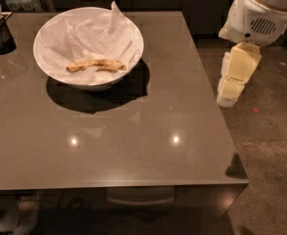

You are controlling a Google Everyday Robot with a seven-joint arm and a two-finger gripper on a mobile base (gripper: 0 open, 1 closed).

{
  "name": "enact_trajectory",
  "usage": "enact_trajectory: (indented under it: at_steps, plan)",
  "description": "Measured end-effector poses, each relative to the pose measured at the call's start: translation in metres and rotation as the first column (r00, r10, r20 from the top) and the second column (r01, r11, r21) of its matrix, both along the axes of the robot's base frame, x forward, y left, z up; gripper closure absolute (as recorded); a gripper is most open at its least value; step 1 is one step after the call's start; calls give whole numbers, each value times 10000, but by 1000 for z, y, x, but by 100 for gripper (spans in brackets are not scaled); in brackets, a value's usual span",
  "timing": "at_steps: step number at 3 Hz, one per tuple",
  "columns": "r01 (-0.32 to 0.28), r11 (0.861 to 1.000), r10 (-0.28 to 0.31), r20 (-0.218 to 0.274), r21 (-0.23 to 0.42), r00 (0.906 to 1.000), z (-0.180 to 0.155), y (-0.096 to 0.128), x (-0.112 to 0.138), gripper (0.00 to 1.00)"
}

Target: Pick banana from white bowl

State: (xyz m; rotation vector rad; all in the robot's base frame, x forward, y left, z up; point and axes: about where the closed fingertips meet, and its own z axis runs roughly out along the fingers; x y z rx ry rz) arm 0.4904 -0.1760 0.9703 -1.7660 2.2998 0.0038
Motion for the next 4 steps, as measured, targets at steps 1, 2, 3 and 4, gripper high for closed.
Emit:
enact_trajectory:
  at_steps: [1, 2, 3, 4]
  plan:
    - [-94, 9999, 92, 209, 87, 9997, 2, 6, 5, 0]
    - [-428, 9984, 414, 369, 361, 9985, 5, 14, 12, 0]
    - [-1363, 9888, 1329, 558, 605, 9895, 16, 48, 35, 0]
    - [-1997, 9787, 1968, 589, 484, 9787, 25, 81, 61, 0]
